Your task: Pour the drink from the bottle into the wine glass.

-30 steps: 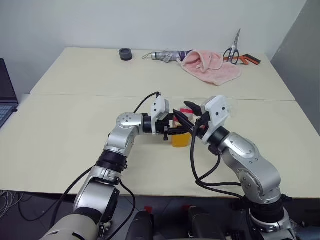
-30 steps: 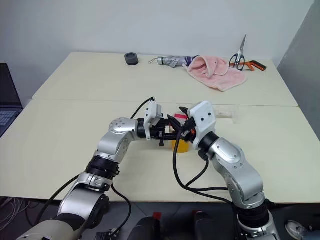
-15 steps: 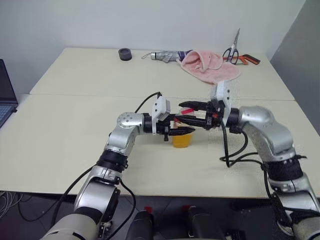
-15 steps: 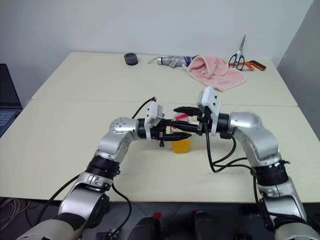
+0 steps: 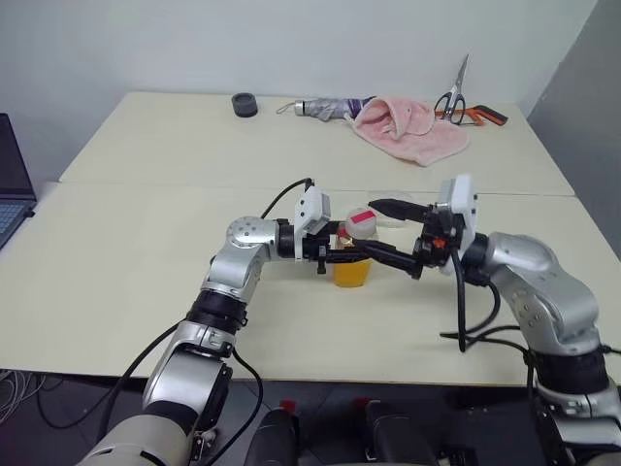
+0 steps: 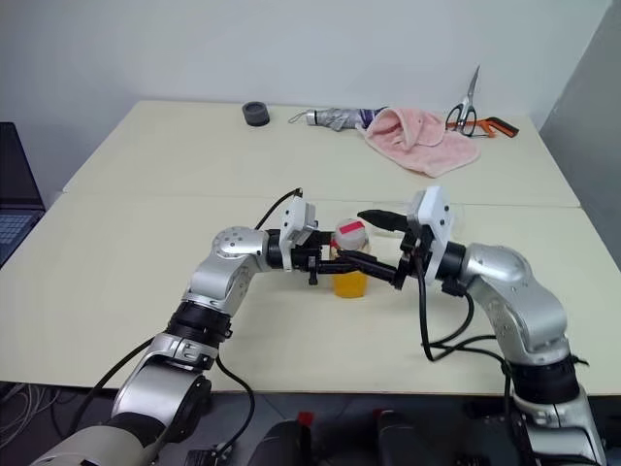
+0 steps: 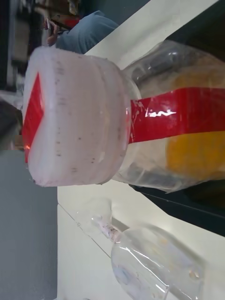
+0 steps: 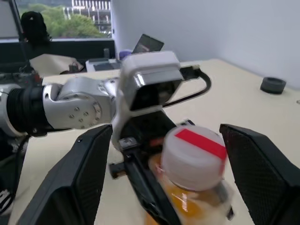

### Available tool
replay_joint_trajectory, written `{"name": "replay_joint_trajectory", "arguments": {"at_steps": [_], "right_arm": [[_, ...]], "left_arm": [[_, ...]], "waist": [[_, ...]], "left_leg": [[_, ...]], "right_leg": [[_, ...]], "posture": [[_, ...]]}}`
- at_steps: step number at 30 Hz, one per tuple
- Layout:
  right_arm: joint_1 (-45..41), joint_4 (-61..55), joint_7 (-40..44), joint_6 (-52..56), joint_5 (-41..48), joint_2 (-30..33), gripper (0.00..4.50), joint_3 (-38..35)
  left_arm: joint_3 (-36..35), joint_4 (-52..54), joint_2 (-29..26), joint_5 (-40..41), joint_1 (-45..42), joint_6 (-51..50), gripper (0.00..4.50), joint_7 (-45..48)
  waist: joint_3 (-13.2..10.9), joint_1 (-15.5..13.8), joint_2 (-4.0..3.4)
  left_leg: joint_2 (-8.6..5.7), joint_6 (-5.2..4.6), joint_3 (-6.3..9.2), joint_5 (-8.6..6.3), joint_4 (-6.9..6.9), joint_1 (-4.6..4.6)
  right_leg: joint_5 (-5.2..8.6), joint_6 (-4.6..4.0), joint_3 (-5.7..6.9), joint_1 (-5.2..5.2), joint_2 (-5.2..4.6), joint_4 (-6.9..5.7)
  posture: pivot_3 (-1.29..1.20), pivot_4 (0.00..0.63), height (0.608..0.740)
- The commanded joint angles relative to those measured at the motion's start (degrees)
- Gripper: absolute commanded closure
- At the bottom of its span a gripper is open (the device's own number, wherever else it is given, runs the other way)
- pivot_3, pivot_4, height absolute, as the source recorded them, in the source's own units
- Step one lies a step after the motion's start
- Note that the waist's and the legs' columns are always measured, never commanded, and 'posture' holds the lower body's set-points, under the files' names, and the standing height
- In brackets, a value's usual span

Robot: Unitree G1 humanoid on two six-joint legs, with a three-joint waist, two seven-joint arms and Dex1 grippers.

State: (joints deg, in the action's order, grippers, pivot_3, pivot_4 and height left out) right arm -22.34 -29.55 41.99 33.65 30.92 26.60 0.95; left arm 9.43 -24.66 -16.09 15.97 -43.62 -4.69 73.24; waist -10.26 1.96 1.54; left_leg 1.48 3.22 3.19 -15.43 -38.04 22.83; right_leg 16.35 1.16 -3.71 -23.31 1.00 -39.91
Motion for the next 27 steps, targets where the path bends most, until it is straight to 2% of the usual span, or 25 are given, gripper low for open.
{"name": "replay_joint_trajectory", "arguments": {"at_steps": [1, 4, 10, 27], "right_arm": [[0.6, -5.4, -8.2, -1.9, -5.7, -2.7, 0.57, 3.0], [-0.4, -3.2, -11.5, -5.4, -12.2, -3.8, 0.57, 6.1], [-1.5, 0.3, -12.1, -9.0, -17.2, -3.4, 0.57, 7.4], [1.0, 0.5, -13.3, -8.5, -16.4, -0.9, 0.57, 1.0]], "left_arm": [[-0.8, 0.8, 0.1, 0.7, -2.0, 1.3, 2.69, 0.5], [-0.6, -0.1, 0.4, 0.5, -2.4, 1.8, 2.69, 0.8], [-0.6, -1.1, 0.8, 0.2, -2.9, 2.5, 2.69, 1.1], [-0.6, -0.6, 0.6, 0.1, -2.1, 2.5, 2.69, 0.8]], "waist": [[0.0, 0.0, 0.00], [0.0, 0.0, 0.00], [0.0, -0.1, 0.00], [0.0, -0.1, 0.00]], "left_leg": [[0.01, 0.00, 0.01, 0.00, 0.00, -0.01], [0.01, 0.01, 0.00, 0.01, -0.01, -0.03], [-0.02, 0.01, 0.00, 0.01, -0.02, 0.01], [-0.01, 0.00, -0.01, 0.00, -0.02, 0.01]], "right_leg": [[0.00, 0.00, 0.00, 0.00, 0.03, -0.01], [0.00, 0.01, -0.01, 0.00, 0.06, -0.02], [0.00, 0.00, -0.01, 0.00, 0.03, 0.02], [0.00, 0.00, -0.01, 0.00, 0.03, 0.02]], "posture": [[0.00, 0.150, 0.740], [0.00, 0.150, 0.740], [0.00, 0.150, 0.740], [0.00, 0.150, 0.740]]}}
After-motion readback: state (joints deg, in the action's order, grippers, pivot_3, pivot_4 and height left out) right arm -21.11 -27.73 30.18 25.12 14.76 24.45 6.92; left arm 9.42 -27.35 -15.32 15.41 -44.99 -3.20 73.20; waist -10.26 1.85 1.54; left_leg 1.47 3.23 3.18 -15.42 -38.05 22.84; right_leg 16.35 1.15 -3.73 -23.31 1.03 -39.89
